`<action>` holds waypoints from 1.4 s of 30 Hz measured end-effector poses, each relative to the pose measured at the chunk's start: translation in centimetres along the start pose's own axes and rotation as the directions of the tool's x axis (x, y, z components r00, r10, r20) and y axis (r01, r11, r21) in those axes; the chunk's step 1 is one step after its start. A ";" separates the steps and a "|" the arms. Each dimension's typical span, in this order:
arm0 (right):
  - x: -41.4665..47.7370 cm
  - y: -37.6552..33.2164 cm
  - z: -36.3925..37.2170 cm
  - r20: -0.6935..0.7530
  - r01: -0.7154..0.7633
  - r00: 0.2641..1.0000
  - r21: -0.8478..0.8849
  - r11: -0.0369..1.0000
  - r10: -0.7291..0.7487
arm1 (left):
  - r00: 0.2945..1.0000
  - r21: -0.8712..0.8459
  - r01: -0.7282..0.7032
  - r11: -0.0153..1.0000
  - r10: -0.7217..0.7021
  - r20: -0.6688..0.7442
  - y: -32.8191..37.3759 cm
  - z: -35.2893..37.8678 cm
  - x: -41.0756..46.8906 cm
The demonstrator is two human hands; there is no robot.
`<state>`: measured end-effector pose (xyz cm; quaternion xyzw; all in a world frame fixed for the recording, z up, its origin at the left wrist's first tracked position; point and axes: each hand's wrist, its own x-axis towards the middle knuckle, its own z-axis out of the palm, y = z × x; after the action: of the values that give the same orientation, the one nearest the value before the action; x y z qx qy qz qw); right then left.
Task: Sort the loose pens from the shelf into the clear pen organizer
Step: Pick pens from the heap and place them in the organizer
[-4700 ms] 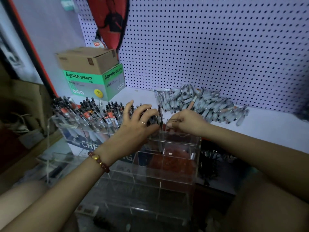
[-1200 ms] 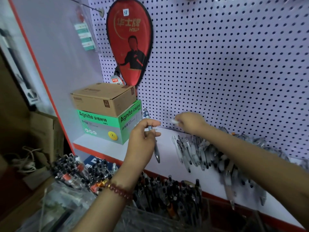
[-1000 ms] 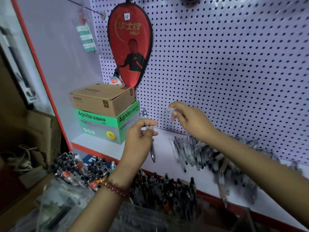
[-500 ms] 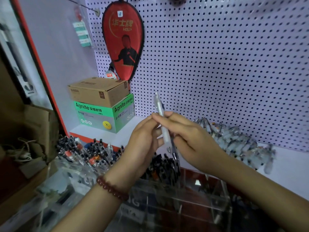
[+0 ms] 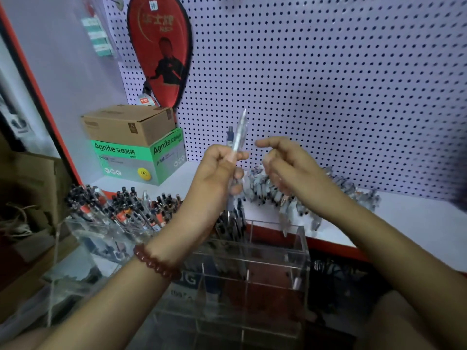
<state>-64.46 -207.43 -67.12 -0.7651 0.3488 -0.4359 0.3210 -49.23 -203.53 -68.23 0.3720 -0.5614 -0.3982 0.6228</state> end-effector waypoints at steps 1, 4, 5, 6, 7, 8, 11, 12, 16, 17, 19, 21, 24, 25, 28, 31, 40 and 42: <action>-0.1 0.0 0.0 0.035 -0.048 0.998 0.007 0.999 0.048 | 0.999 0.057 -0.025 0.998 0.024 0.027 -0.3 0.2 -0.1; -0.5 -0.2 0.4 0.059 -0.103 0.994 0.114 0.988 0.097 | 0.978 0.188 -0.154 0.970 0.122 0.170 -1.5 0.6 -0.6; -0.6 -0.2 0.4 0.044 -0.103 0.994 0.130 0.986 0.098 | 0.966 0.194 -0.182 0.964 0.138 0.219 -1.7 0.6 -0.7; -0.6 -0.3 0.4 0.024 -0.109 0.994 0.132 0.985 0.107 | 0.958 0.197 -0.193 0.961 0.141 0.249 -1.8 0.6 -0.9; -0.7 -0.3 0.2 0.010 -0.119 0.993 0.127 0.985 0.119 | 0.955 0.204 -0.191 0.960 0.134 0.264 -1.9 0.6 -0.9; -0.7 -0.2 0.1 0.004 -0.139 0.990 0.131 0.982 0.140 | 0.955 0.220 -0.180 0.959 0.117 0.271 -1.8 0.6 -0.9; -0.9 -0.2 -0.3 0.014 -0.183 0.983 0.201 0.962 0.184 | 0.951 0.260 -0.154 0.953 0.072 0.299 -1.7 0.7 -1.0; -1.0 -0.2 -0.4 0.016 -0.173 0.985 0.196 0.965 0.173 | 0.949 0.271 -0.147 0.951 0.058 0.310 -1.6 0.8 -1.1; -1.4 0.1 -0.9 0.115 -0.111 0.988 0.114 0.987 0.098 | 0.936 0.305 -0.150 0.940 0.035 0.351 -1.6 0.6 -1.0; -1.5 0.3 -0.9 0.126 -0.107 0.987 0.099 0.989 0.094 | 0.932 0.308 -0.158 0.938 0.040 0.359 -1.9 0.4 -0.9; -1.6 0.7 -1.0 0.094 -0.057 0.994 0.036 0.998 0.053 | 0.932 0.304 -0.151 0.941 0.033 0.360 -2.5 0.0 -0.7; -1.5 0.9 -1.5 -0.005 0.029 1.000 -0.086 0.996 -0.030 | 0.929 0.359 -0.168 0.918 0.026 0.368 -2.8 -0.3 -0.5; -1.3 1.3 -2.9 -0.110 0.053 0.990 -0.300 0.953 -0.089 | 0.902 0.711 -0.357 0.606 0.024 0.432 -3.1 -1.5 -0.2; -1.2 1.6 -3.2 -0.100 0.038 0.992 -0.354 0.935 -0.079 | 0.895 0.784 -0.413 0.463 0.048 0.444 -3.1 -1.9 -0.1; -1.2 2.6 -2.9 -0.040 -0.020 0.999 -0.456 0.890 0.002 | 0.890 0.847 -0.443 0.292 0.032 0.455 -3.5 -2.6 0.2; -1.4 3.3 -1.5 0.024 -0.023 0.999 -0.444 0.896 0.037 | 0.884 0.861 -0.446 0.243 -0.032 0.467 -4.0 -2.8 0.3; -1.1 4.0 0.5 0.385 0.083 0.910 -0.535 0.841 0.155 | 0.925 0.884 -0.316 0.345 -0.093 0.368 -4.2 -3.1 0.5; -1.0 4.1 0.6 0.387 0.050 0.904 -0.522 0.851 0.184 | 0.926 0.885 -0.309 0.348 -0.101 0.363 -4.3 -3.2 0.5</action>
<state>-65.31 -208.78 -71.06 -0.8859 0.4025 -0.1370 0.1853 -46.37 -205.68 -72.28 0.5428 -0.8121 -0.0271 0.2123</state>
